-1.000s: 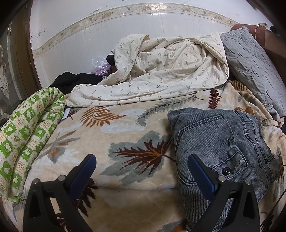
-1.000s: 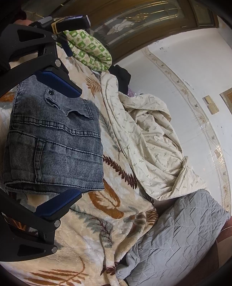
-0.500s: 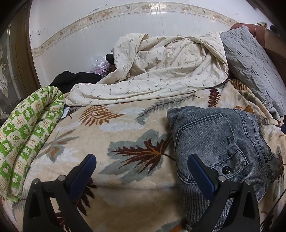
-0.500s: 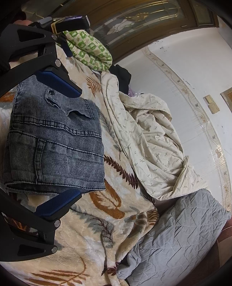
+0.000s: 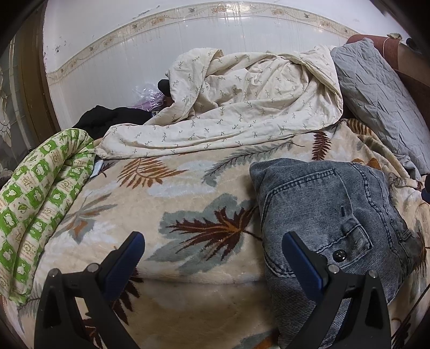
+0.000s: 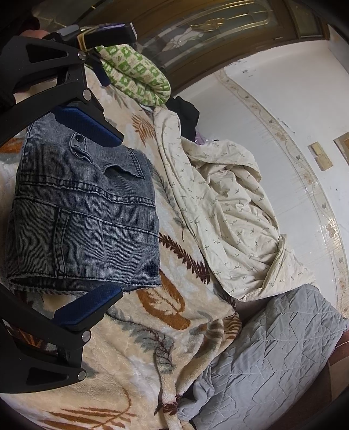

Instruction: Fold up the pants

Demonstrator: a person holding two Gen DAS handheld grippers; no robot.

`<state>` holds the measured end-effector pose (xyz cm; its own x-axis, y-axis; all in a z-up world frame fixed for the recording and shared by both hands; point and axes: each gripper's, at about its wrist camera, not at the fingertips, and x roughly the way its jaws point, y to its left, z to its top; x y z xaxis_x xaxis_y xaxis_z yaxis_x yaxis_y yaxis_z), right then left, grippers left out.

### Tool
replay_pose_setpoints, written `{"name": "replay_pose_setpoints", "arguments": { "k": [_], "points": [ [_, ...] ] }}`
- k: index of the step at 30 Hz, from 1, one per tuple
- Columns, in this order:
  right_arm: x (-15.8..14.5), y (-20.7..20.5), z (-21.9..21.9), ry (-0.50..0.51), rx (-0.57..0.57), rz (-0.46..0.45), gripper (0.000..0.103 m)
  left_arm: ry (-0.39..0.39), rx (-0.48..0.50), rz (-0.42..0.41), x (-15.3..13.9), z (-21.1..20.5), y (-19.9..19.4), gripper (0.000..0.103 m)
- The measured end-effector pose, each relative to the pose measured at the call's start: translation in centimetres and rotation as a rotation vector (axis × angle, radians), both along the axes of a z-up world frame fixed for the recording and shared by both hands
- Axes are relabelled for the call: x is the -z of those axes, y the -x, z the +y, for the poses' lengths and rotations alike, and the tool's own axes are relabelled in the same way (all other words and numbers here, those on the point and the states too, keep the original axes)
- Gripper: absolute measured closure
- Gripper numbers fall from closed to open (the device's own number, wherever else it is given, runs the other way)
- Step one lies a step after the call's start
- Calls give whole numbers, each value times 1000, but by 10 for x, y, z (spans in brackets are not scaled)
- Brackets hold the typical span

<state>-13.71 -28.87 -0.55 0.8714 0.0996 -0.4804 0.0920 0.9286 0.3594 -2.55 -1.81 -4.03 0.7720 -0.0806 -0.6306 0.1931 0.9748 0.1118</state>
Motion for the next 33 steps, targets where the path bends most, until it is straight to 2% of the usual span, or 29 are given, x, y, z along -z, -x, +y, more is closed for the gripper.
{"name": "replay_pose_setpoints", "arguments": {
  "k": [33],
  "points": [
    [-1,1,2,5,-1,-4,0,-6,14,4,-1,-5,3,0]
  ]
}}
